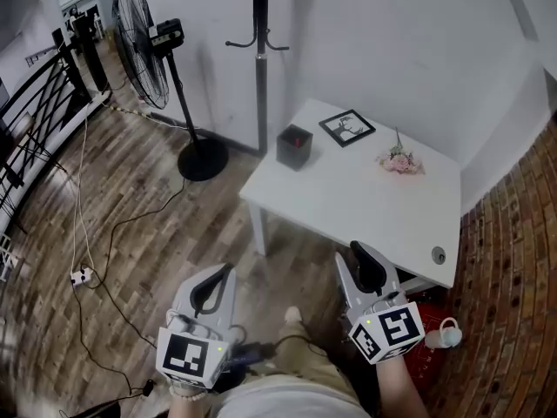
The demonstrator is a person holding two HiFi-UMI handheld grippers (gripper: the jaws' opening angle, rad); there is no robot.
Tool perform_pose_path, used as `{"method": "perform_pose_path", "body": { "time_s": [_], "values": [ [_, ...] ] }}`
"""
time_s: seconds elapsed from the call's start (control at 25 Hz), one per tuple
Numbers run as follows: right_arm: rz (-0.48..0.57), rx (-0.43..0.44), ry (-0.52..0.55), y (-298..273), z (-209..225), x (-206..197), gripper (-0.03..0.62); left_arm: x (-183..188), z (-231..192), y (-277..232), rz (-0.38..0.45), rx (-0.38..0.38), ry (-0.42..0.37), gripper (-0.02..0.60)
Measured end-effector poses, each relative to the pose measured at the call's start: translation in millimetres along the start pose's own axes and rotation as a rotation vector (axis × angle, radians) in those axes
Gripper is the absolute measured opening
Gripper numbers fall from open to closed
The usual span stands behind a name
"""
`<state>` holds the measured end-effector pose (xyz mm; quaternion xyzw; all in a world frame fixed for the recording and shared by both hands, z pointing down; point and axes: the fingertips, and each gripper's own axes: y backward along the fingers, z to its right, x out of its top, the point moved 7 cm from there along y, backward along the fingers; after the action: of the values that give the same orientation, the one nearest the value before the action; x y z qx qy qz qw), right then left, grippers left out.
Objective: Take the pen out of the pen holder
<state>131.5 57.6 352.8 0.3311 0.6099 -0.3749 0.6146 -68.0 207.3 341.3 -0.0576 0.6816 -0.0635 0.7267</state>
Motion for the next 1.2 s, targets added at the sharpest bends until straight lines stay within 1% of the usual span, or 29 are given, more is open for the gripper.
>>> {"method": "perform_pose_path", "body": {
  "time_s": [0.36,0.6,0.76,0.96,1.08,1.2],
  "values": [
    [-0.011,0.058,0.01,-54,43,7,0.109,9,-15,-54,-0.016,0.039,0.014,-0.005],
    [-0.01,0.083,0.006,-85,72,10,0.109,15,-26,-88,0.018,0.083,-0.011,-0.005],
    [-0.007,0.107,0.015,-104,90,14,0.109,19,-27,-107,-0.011,0.092,0.012,-0.005],
    [-0.008,0.13,0.014,-123,105,14,0.108,21,-35,-128,0.0,0.125,-0.006,-0.005],
    [-0.013,0.141,0.013,-131,115,12,0.109,25,-36,-139,0.021,0.133,-0.014,-0.005],
    [-0.019,0.149,0.012,-136,123,10,0.109,26,-35,-148,0.021,0.139,-0.013,-0.005]
  ]
}}
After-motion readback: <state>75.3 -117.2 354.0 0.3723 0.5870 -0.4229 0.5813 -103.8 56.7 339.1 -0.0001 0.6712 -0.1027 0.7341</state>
